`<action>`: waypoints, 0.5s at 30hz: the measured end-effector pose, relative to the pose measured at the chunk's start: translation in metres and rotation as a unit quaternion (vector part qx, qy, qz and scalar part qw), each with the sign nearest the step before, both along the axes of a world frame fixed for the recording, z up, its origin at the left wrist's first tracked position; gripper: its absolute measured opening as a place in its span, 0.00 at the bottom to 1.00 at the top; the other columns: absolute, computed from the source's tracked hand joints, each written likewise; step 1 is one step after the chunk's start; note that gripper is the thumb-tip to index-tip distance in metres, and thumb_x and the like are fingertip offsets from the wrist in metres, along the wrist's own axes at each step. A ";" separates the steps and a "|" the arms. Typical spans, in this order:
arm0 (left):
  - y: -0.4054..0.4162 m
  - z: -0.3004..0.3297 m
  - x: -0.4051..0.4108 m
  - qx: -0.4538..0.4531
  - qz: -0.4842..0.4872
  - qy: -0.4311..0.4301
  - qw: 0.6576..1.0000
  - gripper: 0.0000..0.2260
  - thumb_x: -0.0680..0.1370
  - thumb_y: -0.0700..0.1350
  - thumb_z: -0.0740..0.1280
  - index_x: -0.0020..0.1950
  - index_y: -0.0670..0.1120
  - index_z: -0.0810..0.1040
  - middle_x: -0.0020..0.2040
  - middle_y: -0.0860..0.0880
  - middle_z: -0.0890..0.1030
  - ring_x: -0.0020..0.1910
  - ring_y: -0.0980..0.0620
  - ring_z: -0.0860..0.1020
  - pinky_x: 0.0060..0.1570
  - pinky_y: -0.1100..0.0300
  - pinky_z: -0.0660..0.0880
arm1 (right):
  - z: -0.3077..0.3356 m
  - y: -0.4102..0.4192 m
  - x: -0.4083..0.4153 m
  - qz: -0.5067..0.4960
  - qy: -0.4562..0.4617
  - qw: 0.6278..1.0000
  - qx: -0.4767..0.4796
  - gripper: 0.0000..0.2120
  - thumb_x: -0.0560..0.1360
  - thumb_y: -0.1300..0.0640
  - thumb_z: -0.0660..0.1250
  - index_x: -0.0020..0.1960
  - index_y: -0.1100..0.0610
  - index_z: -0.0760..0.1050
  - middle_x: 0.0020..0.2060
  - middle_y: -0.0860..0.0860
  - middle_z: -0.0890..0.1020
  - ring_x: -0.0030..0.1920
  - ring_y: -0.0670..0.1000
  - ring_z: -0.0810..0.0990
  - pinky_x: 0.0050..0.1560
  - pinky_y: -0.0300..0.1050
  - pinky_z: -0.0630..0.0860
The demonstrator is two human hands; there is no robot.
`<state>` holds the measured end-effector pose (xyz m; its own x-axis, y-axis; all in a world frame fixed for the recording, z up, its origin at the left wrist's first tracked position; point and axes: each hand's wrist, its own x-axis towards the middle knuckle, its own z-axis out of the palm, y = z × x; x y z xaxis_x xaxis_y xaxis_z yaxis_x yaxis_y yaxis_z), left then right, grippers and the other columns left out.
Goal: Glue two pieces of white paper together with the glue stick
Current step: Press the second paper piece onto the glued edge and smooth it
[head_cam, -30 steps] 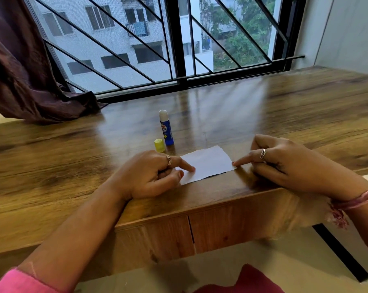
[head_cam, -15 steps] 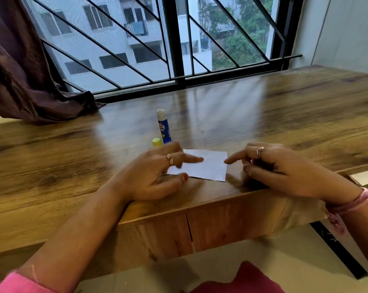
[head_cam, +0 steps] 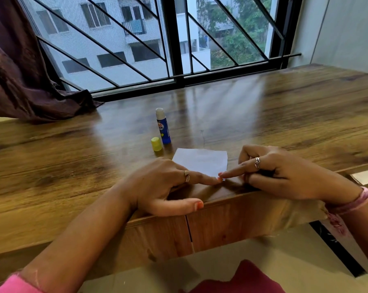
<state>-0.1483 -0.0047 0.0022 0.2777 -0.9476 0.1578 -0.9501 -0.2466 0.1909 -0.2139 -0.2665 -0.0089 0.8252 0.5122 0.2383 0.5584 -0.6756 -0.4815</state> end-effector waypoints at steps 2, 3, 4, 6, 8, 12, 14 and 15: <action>0.000 0.000 0.000 0.003 0.007 -0.009 1.000 0.23 0.76 0.61 0.56 0.68 0.56 0.72 0.28 0.50 0.73 0.25 0.55 0.68 0.28 0.68 0.63 | 0.000 0.001 0.000 0.004 0.002 1.000 0.000 0.19 0.73 0.46 0.56 0.60 0.38 0.76 0.41 0.47 0.74 0.40 0.50 0.75 0.41 0.51 0.74; 0.000 0.000 0.000 0.002 0.010 -0.007 1.000 0.23 0.76 0.61 0.55 0.68 0.56 0.72 0.28 0.49 0.72 0.25 0.54 0.68 0.29 0.67 0.62 | 0.000 0.002 0.000 0.005 0.005 1.000 0.000 0.18 0.73 0.46 0.57 0.60 0.37 0.76 0.40 0.48 0.74 0.41 0.49 0.74 0.41 0.50 0.73; -0.001 0.000 -0.001 0.000 0.014 0.000 1.000 0.23 0.76 0.62 0.55 0.68 0.56 0.72 0.27 0.49 0.71 0.25 0.54 0.68 0.29 0.67 0.62 | 0.001 0.002 0.000 0.005 0.011 1.000 0.000 0.18 0.73 0.46 0.57 0.60 0.36 0.76 0.40 0.49 0.74 0.41 0.49 0.74 0.42 0.49 0.73; -0.001 0.001 -0.001 -0.005 0.024 0.023 0.999 0.23 0.76 0.62 0.56 0.68 0.56 0.72 0.25 0.48 0.69 0.25 0.52 0.67 0.29 0.66 0.61 | 0.001 0.002 0.001 0.007 0.024 1.000 0.004 0.18 0.73 0.47 0.57 0.60 0.36 0.76 0.39 0.49 0.74 0.41 0.50 0.74 0.42 0.45 0.71; -0.002 0.002 0.000 -0.005 0.037 0.036 0.999 0.22 0.76 0.61 0.56 0.68 0.58 0.72 0.25 0.49 0.66 0.25 0.51 0.67 0.30 0.65 0.61 | 0.002 0.002 0.002 0.008 0.039 0.999 0.010 0.17 0.74 0.50 0.59 0.59 0.37 0.77 0.38 0.46 0.73 0.41 0.50 0.73 0.43 0.44 0.71; -0.003 0.002 -0.001 -0.002 0.051 0.050 0.997 0.22 0.75 0.63 0.56 0.67 0.60 0.72 0.25 0.52 0.65 0.25 0.52 0.67 0.30 0.65 0.61 | 0.007 0.000 0.006 0.011 0.075 0.997 0.005 0.18 0.73 0.51 0.59 0.58 0.34 0.76 0.38 0.38 0.72 0.39 0.47 0.73 0.39 0.36 0.69; -0.002 0.002 0.000 0.001 0.057 0.057 0.997 0.22 0.75 0.64 0.56 0.67 0.61 0.72 0.25 0.52 0.65 0.25 0.53 0.67 0.30 0.67 0.60 | 0.010 0.001 0.009 0.004 0.077 0.997 0.003 0.18 0.73 0.51 0.59 0.57 0.34 0.77 0.38 0.35 0.73 0.39 0.44 0.74 0.39 0.34 0.69; -0.002 0.001 0.000 0.002 0.058 0.060 0.996 0.22 0.75 0.64 0.56 0.67 0.61 0.72 0.25 0.52 0.65 0.25 0.53 0.67 0.30 0.67 0.61 | 0.011 0.001 0.011 -0.003 0.071 0.997 0.002 0.18 0.73 0.51 0.59 0.56 0.35 0.78 0.39 0.35 0.73 0.39 0.44 0.74 0.39 0.33 0.69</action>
